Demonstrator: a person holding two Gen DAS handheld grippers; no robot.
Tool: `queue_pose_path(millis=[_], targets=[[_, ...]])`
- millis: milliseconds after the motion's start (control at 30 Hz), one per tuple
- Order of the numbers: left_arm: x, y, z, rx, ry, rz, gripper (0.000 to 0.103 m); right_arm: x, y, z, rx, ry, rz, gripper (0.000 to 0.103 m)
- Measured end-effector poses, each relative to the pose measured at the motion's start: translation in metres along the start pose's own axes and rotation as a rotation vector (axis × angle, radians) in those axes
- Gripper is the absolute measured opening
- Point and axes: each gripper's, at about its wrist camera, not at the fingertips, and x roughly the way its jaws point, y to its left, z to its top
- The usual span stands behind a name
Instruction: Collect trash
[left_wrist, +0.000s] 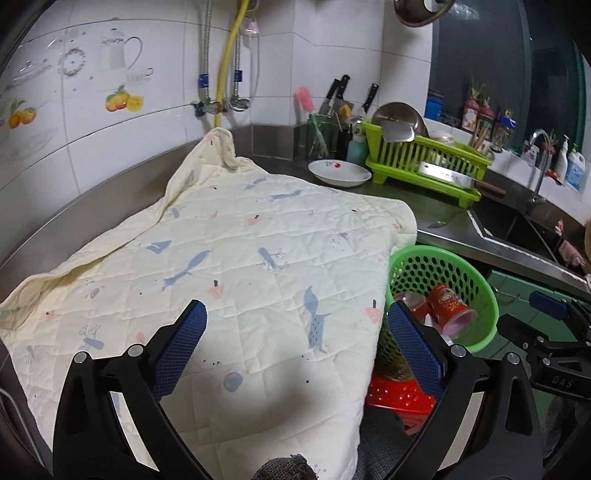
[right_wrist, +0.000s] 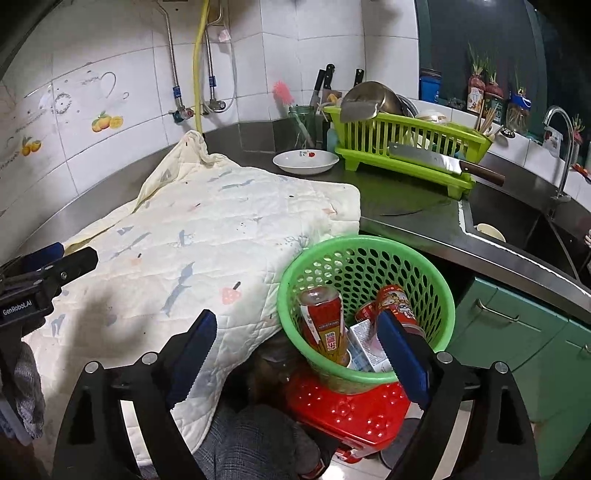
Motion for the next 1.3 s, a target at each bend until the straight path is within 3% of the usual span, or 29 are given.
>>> queue_pose_path(millis=[200,1300], targets=[[-0.005,0.006,-0.007,-0.012,-0.018,0.044,0.098,-0.005,0.009,-0.001,-0.007,-0.021,-0.009,0.087],[-0.008,0.009,-0.006,-0.034,-0.021,0.067,0.098,-0.011,0.019,-0.003,-0.021,-0.046,-0.025,0.09]])
